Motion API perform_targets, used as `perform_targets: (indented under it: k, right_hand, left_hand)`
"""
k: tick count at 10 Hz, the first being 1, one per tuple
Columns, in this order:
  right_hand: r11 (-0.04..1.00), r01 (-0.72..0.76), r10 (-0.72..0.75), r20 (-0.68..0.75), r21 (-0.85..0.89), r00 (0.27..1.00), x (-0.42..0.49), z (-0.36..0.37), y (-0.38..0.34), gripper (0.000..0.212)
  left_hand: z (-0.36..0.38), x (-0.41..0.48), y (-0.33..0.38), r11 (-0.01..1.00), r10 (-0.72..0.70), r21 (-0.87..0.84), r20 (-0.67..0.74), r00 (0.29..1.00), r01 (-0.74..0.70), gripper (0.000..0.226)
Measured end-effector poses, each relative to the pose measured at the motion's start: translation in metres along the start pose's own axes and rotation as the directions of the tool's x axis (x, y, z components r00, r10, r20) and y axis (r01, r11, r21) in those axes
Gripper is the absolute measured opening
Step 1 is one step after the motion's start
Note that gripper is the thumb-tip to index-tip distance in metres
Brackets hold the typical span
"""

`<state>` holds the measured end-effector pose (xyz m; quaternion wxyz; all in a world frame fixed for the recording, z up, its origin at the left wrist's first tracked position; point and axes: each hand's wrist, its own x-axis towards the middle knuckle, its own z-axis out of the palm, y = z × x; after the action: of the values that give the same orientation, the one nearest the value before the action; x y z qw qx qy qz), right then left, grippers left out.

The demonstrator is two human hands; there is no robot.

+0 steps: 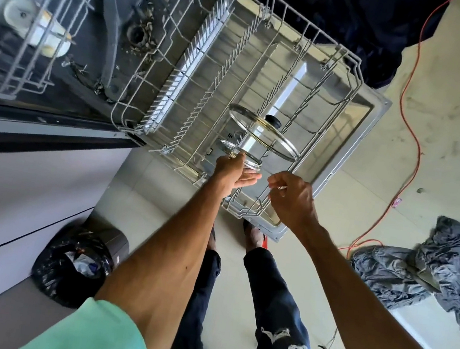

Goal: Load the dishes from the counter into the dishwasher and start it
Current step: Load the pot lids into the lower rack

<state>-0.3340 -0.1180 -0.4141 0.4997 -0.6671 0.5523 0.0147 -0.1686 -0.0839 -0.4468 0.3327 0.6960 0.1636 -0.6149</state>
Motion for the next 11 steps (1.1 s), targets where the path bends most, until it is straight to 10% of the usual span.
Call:
perform_targets:
  k: [5, 7, 8, 9, 11]
  right_hand:
    - [0.982, 0.031, 0.002, 0.178, -0.184, 0.984, -0.065, -0.015, -0.100, 0.022]
    - [0.901, 0.294, -0.251, 0.169, -0.319, 0.953, -0.110, -0.025, -0.245, 0.026]
    - [0.744, 0.564, -0.611, -0.025, -0.358, 0.791, -0.148, -0.024, -0.345, 0.016]
    - [0.804, 0.558, -0.532, 0.171, -0.205, 0.829, -0.183, -0.022, -0.416, 0.016]
    - [0.619, 0.775, -0.726, 0.286, -0.126, 0.626, -0.262, 0.015, -0.551, 0.023]
  left_hand:
    - [-0.093, -0.133, -0.019, 0.990, 0.089, 0.115, -0.100, 0.991, -0.077, 0.027]
    - [-0.174, -0.243, 0.004, 0.992, 0.121, -0.011, -0.222, 0.967, -0.127, 0.014]
    - [-0.215, -0.322, 0.030, 0.970, 0.203, -0.072, -0.271, 0.941, -0.230, 0.016]
    - [-0.247, -0.409, 0.056, 0.924, 0.306, -0.136, -0.295, 0.905, -0.356, 0.017]
    - [-0.332, -0.543, 0.063, 0.792, 0.575, 0.016, -0.354, 0.737, -0.610, 0.023]
